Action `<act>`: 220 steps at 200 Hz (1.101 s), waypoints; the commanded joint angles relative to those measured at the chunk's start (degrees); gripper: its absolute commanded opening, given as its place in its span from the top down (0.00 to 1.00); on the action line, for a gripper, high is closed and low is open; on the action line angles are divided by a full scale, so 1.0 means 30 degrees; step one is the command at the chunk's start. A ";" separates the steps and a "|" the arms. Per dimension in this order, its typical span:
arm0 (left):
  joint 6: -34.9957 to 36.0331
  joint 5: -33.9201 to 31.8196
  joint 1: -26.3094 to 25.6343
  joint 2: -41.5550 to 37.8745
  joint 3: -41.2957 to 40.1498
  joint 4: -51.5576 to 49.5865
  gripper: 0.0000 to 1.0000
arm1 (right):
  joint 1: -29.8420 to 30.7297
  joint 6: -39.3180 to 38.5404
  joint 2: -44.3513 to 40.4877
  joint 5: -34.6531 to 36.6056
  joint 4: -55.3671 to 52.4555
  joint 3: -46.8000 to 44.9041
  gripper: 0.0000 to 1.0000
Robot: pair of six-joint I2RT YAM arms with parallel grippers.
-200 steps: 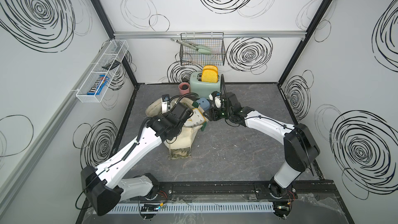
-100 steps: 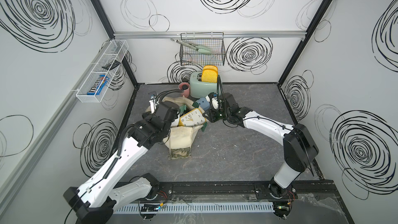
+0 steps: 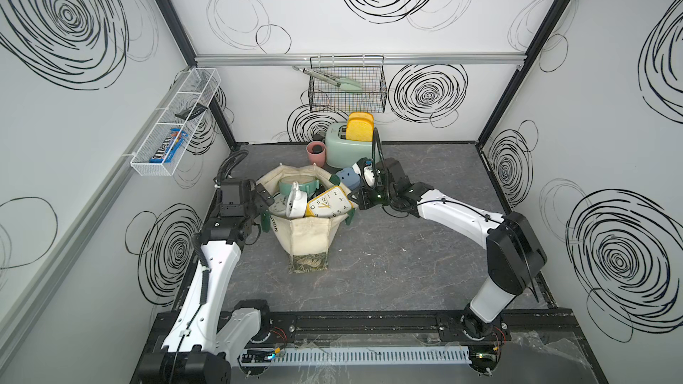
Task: Put the alarm clock into the canvas bag
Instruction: Pick up the canvas bag from the center of the board.
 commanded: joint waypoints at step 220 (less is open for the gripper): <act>-0.0518 0.4254 -1.0414 0.2350 0.8297 0.2720 1.00 | -0.7805 0.2175 -0.8751 -0.3326 -0.2872 0.2254 1.00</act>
